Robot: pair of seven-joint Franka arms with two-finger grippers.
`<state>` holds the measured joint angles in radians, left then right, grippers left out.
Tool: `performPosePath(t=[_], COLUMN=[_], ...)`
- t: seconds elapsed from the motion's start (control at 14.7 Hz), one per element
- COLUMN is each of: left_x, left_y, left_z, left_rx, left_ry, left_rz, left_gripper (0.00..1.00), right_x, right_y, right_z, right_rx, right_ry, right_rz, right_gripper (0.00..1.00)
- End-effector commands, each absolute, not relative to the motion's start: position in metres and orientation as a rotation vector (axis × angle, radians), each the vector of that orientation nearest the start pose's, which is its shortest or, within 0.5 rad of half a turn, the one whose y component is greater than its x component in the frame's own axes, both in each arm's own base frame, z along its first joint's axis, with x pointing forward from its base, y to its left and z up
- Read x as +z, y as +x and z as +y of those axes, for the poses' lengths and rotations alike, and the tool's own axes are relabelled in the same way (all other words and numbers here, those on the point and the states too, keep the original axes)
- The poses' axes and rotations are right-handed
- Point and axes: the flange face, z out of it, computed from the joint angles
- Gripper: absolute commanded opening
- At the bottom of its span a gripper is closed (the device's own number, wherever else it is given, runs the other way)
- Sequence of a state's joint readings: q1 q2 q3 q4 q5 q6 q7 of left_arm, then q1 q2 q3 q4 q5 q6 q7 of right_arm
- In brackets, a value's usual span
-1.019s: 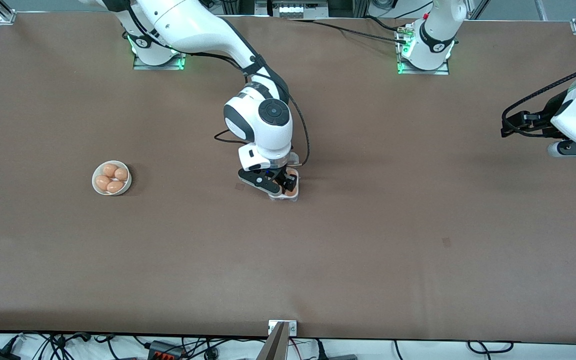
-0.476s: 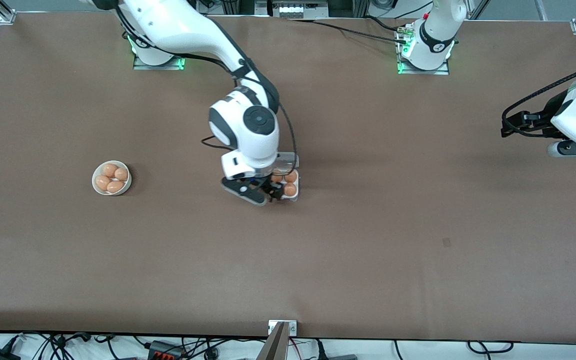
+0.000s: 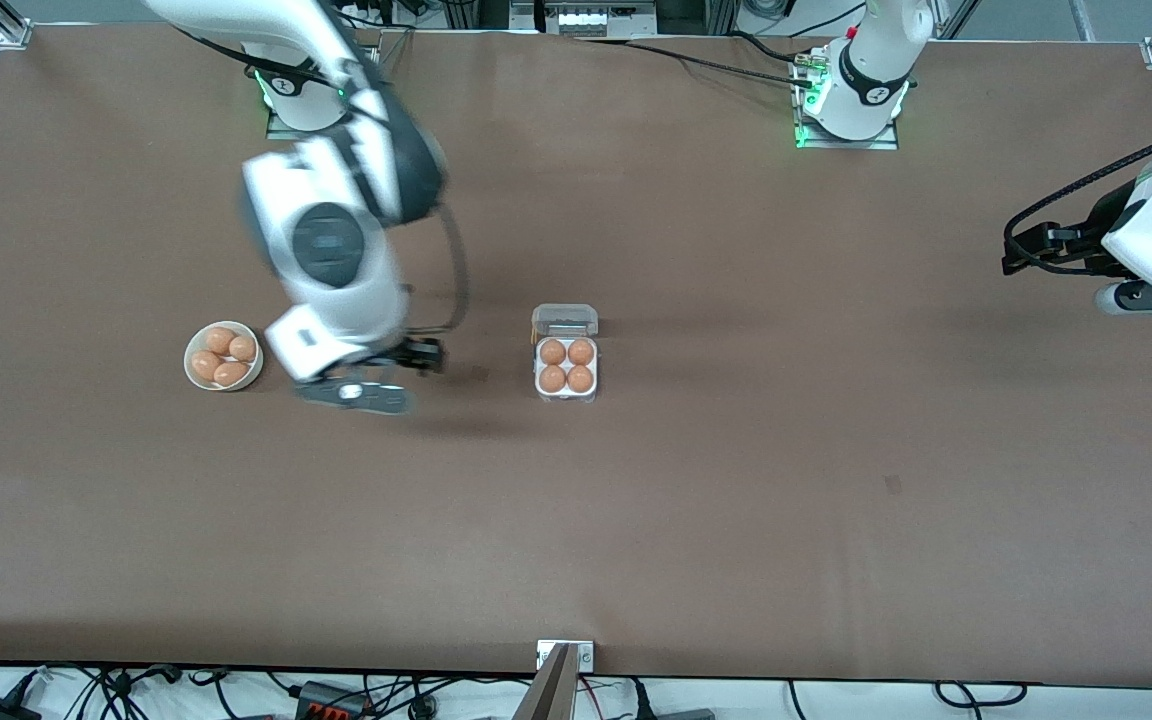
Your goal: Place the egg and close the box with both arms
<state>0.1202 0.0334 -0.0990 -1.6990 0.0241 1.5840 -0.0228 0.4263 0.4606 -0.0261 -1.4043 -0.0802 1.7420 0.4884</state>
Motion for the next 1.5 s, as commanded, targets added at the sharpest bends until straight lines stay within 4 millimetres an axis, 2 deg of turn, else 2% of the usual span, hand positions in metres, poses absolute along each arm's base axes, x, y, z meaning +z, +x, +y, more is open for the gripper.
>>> performPosePath(t=[0.0,0.14,0.27,0.34,0.41,0.48,0.54,0.61,0.75,0.88,0.95,1.02,1.09,1.16,1.22,1.43], left_x=[0.552,0.552,0.551,0.551,0.551,0.551,0.55,0.553,0.552,0.551,0.55,0.549,0.547,0.546,0.546,0.545], left_y=[0.56,0.56,0.557,0.557,0.557,0.556,0.554,0.553,0.551,0.549,0.547,0.544,0.543,0.543,0.543,0.54], left_z=[0.016,0.012,0.01,0.009,0.007,0.004,0.001,-0.007,-0.012,-0.025,-0.027,-0.029,-0.031,-0.031,-0.032,-0.04], left_rx=[0.228,0.23,0.263,0.266,0.268,0.273,0.298,0.315,0.356,0.377,0.401,0.436,0.462,0.471,0.471,0.504], left_ry=[-3.124,-3.123,-3.12,-3.12,-3.121,-3.122,-3.133,-3.149,-3.149,-3.15,-3.161,-3.18,-3.196,-3.201,-3.2,-3.194], left_rz=[-0.039,-0.031,-0.022,-0.02,-0.02,-0.013,-0.009,0.007,0.019,0.058,0.059,0.048,0.042,0.039,0.039,0.065], left_gripper=[1.0,1.0,1.0,1.0,1.0,1.0,1.0,1.0,1.0,1.0,1.0,1.0,1.0,1.0,1.0,1.0], right_x=[0.464,0.491,0.512,0.525,0.535,0.546,0.55,0.557,0.576,0.592,0.595,0.598,0.598,0.596,0.594,0.593], right_y=[0.63,0.628,0.624,0.615,0.602,0.582,0.565,0.553,0.543,0.541,0.542,0.543,0.542,0.544,0.545,0.544], right_z=[0.178,0.118,0.075,0.04,0.025,0.015,-0.004,-0.014,-0.026,-0.032,-0.025,-0.009,-0.004,-0.004,-0.007,-0.004], right_rx=[0.262,0.307,0.275,0.247,0.219,0.205,0.191,0.156,0.111,0.069,0.062,0.064,0.064,0.067,0.074,0.087], right_ry=[-3.203,-3.15,-3.067,-3.051,-3.046,-3.053,-3.053,-3.059,-3.071,-3.116,-3.162,-3.211,-3.218,-3.207,-3.171,-3.154], right_rz=[-0.087,-0.196,-0.226,-0.22,-0.247,-0.215,-0.15,-0.127,-0.116,-0.12,-0.15,-0.189,-0.089,0.043,0.104,0.096], right_gripper=[1.0,1.0,1.0,1.0,1.0,1.0,1.0,1.0,1.0,1.0,1.0,1.0,1.0,1.0,1.0,1.0])
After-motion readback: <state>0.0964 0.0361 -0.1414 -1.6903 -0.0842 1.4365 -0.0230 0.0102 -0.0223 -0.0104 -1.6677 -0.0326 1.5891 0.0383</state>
